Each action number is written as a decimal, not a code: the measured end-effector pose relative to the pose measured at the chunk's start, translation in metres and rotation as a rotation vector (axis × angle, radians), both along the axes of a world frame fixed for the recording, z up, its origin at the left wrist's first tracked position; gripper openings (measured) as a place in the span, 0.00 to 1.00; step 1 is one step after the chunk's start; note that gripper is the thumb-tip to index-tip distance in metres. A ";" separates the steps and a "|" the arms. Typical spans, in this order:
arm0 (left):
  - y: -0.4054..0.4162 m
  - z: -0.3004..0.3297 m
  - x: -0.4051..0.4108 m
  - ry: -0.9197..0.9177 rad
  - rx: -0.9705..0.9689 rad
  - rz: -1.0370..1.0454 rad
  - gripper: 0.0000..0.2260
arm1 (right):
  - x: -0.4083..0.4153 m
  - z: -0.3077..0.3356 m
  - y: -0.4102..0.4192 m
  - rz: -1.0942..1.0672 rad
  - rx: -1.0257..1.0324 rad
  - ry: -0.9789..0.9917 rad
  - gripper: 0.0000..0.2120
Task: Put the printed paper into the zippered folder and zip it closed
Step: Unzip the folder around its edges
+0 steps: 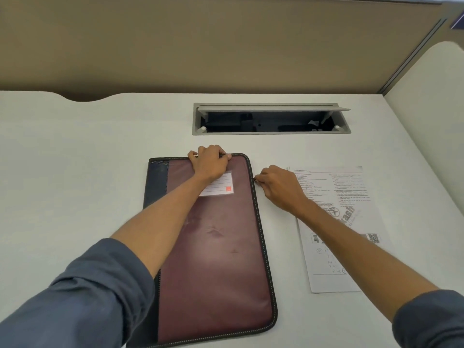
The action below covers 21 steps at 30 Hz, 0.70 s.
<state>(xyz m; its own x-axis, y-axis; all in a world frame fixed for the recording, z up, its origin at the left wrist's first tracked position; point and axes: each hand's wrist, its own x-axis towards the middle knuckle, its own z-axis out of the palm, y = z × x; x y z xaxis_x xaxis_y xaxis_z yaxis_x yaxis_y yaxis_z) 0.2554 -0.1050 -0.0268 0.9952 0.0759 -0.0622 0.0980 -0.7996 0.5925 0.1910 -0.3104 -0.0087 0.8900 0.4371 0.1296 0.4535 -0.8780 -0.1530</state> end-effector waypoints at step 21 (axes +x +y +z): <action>-0.001 -0.006 -0.002 -0.008 0.030 0.019 0.12 | -0.173 0.007 -0.011 -0.037 -0.050 0.024 0.07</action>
<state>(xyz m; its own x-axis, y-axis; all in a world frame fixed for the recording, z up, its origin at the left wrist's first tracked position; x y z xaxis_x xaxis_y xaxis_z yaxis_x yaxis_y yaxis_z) 0.2534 -0.1063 -0.0329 0.9940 0.0967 -0.0514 0.1087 -0.8149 0.5693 0.0183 -0.3217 -0.0017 0.9081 0.4096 0.0866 0.4176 -0.9008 -0.1187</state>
